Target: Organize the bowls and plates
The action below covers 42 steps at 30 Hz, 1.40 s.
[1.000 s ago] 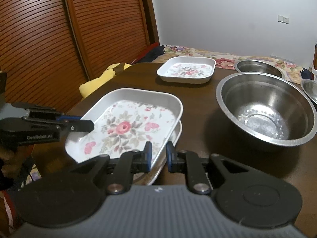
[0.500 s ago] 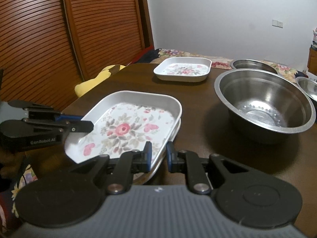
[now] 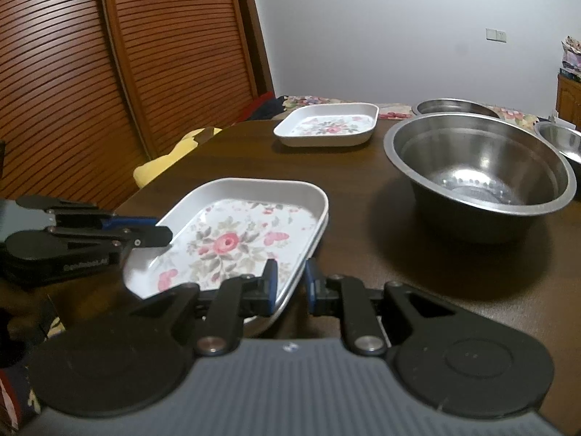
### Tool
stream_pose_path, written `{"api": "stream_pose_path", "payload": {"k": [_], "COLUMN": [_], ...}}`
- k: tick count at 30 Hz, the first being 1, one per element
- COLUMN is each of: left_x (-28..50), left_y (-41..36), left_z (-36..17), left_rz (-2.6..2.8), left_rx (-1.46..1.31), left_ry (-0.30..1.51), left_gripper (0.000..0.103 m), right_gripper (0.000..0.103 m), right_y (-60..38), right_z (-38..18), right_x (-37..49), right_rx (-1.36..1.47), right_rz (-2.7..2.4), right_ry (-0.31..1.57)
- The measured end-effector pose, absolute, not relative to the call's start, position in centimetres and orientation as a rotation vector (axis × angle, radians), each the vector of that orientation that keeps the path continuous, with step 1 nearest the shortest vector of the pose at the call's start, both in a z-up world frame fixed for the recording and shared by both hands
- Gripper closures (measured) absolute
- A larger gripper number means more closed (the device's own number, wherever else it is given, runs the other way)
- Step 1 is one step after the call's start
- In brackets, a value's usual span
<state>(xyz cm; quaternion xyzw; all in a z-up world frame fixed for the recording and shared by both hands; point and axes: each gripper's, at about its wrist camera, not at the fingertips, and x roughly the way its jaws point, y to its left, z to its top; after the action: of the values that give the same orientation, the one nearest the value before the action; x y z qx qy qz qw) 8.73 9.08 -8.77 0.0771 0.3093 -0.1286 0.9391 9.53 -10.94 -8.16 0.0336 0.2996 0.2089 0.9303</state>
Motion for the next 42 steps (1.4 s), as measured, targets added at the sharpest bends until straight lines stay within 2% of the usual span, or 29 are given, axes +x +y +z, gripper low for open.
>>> {"api": "stream_pose_path", "payload": {"k": [16, 24, 27, 29, 33, 35, 42], "left_x": [9.0, 9.3, 10.2, 10.8, 12.7, 13.9, 18.9], "left_y": [9.6, 10.0, 9.9, 9.8, 9.8, 9.7, 9.4], "left_z": [-8.6, -6.0, -4.8, -4.0, -2.4, -1.9, -0.5], "left_rz": [-0.273, -0.289, -0.289, -0.289, -0.291, -0.292, -0.288], "left_rx": [0.113, 0.110, 0.125, 0.138, 0.150, 0.154, 0.139], "left_ry": [0.635, 0.584, 0.558, 0.538, 0.510, 0.505, 0.504], "left_gripper": [0.091, 0.091, 0.089, 0.083, 0.078, 0.074, 0.074], "right_gripper": [0.084, 0.084, 0.082, 0.080, 0.065, 0.065, 0.065], "right_y": [-11.4, -13.7, -14.4, -14.7, -15.3, -15.2, -14.5], "right_z": [-8.1, -3.8, -1.9, -0.6, 1.6, 2.3, 3.1], "right_x": [9.6, 9.7, 10.5, 11.2, 13.1, 14.3, 19.3], "right_rx": [0.094, 0.090, 0.068, 0.053, 0.030, 0.007, 0.016], "right_rz": [0.433, 0.422, 0.411, 0.398, 0.401, 0.400, 0.433], "right_ry": [0.618, 0.525, 0.490, 0.468, 0.442, 0.437, 0.475]}}
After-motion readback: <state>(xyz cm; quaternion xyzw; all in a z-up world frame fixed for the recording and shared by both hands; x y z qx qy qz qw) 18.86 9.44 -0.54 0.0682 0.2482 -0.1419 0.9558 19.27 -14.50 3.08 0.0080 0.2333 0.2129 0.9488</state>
